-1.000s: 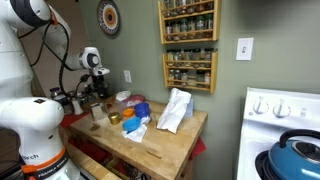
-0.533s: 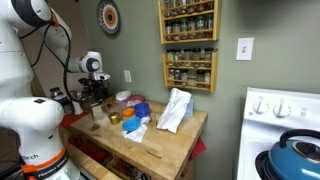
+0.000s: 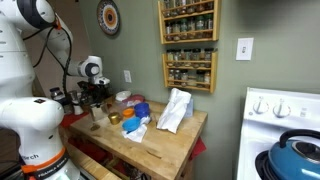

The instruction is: Put the white can in the wooden tray on the left

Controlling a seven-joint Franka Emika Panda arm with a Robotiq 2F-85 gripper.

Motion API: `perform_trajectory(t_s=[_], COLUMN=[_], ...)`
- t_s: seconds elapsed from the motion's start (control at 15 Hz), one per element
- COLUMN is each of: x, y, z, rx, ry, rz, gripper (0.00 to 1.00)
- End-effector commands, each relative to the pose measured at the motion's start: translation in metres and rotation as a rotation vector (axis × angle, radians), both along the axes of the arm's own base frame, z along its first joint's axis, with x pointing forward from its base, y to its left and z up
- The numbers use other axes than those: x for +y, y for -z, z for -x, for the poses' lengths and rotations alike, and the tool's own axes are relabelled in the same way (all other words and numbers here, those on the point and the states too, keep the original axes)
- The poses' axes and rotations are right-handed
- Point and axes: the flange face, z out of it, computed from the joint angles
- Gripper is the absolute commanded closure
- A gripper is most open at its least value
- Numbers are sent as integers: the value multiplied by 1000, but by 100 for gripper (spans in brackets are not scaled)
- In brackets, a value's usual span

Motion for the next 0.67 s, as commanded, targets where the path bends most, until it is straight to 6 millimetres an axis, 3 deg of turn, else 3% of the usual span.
perform_trajectory(t_s=[0.0,0.2,0.4,0.6], x=[3,6,9,20], y=[11,14,4,-23], z=[3,2,3,4], rx=[-41,-44,-42,-62], ry=[43,47,30,-8], rz=[-14,-22,-23,-25], gripper=[32,58,59,59])
